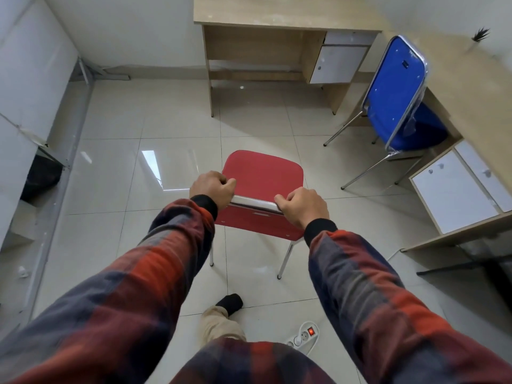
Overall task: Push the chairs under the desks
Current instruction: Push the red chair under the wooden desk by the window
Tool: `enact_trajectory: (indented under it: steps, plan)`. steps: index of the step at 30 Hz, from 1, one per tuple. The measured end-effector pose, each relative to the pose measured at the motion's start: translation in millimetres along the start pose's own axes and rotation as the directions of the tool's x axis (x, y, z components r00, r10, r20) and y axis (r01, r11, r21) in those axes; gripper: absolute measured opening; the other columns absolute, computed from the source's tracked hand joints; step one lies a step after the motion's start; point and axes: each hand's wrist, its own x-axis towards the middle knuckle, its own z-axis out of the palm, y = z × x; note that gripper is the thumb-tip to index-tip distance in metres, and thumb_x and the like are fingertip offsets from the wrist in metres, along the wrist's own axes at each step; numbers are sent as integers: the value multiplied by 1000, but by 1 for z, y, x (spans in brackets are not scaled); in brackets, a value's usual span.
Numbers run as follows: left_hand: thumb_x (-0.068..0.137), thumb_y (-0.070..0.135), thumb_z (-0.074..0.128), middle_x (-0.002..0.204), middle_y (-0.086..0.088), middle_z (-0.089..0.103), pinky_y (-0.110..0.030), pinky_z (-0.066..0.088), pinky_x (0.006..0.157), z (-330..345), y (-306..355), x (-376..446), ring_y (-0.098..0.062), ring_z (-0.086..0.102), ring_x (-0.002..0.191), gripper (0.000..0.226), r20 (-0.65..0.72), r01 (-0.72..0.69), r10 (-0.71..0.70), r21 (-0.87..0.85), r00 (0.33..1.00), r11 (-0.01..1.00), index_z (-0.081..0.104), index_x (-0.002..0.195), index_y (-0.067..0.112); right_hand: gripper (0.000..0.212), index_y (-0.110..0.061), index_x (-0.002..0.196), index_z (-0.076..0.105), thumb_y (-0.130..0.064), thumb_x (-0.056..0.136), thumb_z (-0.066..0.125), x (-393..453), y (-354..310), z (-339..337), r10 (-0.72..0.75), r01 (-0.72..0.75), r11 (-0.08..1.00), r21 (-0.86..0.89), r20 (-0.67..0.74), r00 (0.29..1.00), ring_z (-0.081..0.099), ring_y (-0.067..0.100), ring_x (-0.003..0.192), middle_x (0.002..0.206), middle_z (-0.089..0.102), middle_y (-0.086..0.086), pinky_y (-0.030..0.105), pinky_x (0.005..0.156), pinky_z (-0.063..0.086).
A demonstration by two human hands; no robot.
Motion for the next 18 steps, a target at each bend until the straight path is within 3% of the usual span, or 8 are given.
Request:
enact_trajectory:
  steps: [4,9,15,18]
  plan:
    - [72,39,43,62,-13,63,-34,47,56,9,8,2,-32,60,64,42,-17,-45,46,12,999,999,66,63,6,46,-19,51,50,-50,85,51,9,12,-5,21,-21,1000,-14,-4,1000,41,21,47,49,42,-3,28,49,35]
    - [71,38,41,62,-13,65,-38,52,58,0,-4,15,-33,62,64,42,5,-81,81,-15,997,997,64,60,4,51,-16,50,51,-53,85,46,10,-7,5,81,-82,997,-7,-47,996,46,24,49,48,46,-2,34,57,49]
    - [68,38,40,59,-5,66,-35,53,62,-13,-9,33,-27,62,64,39,1,-38,38,-34,999,999,64,53,11,49,-16,53,51,-51,88,49,24,-22,5,24,-24,1000,-2,-18,1000,43,22,47,49,45,-3,28,51,39]
    - [69,39,40,58,-6,64,-30,47,57,-5,1,38,-28,61,64,40,5,-34,34,-30,999,999,64,56,11,47,-17,53,50,-49,87,52,35,-11,-4,7,-7,1000,3,-3,1000,39,21,46,48,41,-3,28,50,37]
